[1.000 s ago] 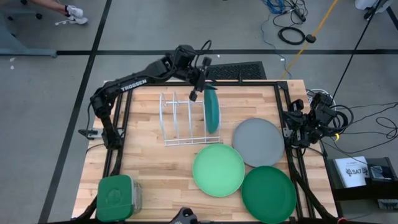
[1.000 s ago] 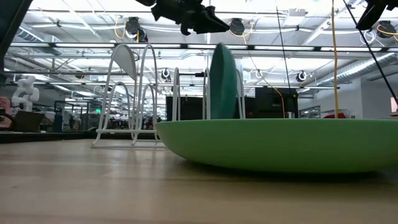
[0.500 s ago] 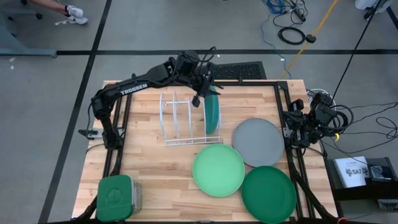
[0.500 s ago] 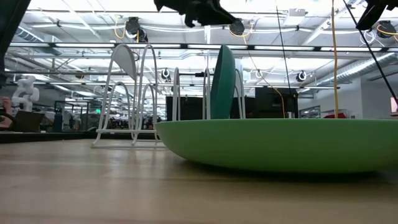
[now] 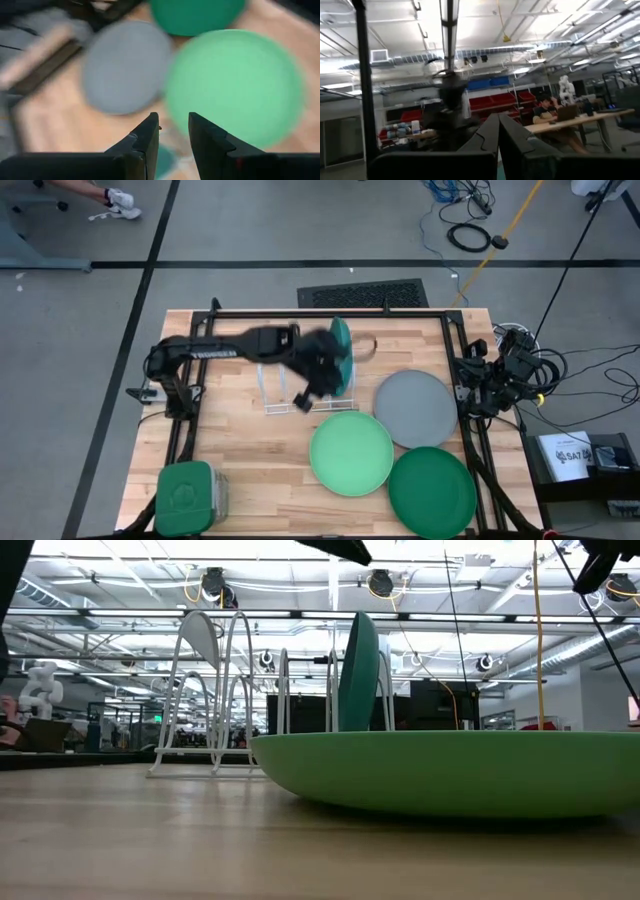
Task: Sort dishes
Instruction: Put the light green plate into the dish rack
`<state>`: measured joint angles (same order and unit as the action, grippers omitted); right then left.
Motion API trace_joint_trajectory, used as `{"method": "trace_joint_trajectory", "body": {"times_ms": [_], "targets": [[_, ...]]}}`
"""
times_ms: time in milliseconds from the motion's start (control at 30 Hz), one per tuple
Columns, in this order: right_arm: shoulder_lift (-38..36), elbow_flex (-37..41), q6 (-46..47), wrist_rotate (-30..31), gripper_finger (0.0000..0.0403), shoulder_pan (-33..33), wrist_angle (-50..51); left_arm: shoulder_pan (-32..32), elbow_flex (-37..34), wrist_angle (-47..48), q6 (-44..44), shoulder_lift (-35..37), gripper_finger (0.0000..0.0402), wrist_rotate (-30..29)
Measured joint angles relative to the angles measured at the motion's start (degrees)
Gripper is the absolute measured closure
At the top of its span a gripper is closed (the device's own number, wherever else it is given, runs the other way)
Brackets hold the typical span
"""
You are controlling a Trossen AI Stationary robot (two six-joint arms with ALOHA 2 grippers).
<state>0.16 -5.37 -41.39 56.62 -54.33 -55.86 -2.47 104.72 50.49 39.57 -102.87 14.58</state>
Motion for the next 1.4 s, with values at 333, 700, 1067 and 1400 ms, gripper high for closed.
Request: {"method": "trace_joint_trajectory", "body": {"times_ms": [333, 700, 1067, 1400], "targets": [[0.00, 0.00, -0.20, 0.38, 0.0403, 0.00, -0.06, 13.73, -6.33, 1.96, -3.27, -3.04, 0.0294, -1.26], [0.00, 0.00, 0.93, 0.33, 0.0403, 0.00, -0.21, 22.01, -13.17, 0.65, -4.76, -12.61, 0.0294, -15.51], [0.01, 0.00, 1.73, 0.26, 0.0403, -0.02, -0.48, 25.92, -13.13, -3.51, -3.25, -17.44, 0.0294, -16.43], [0.00, 0.00, 2.78, 0.26, 0.0403, 0.00, -0.46, 25.91, -13.04, -3.48, -3.30, -16.14, 0.0294, -18.67]]}}
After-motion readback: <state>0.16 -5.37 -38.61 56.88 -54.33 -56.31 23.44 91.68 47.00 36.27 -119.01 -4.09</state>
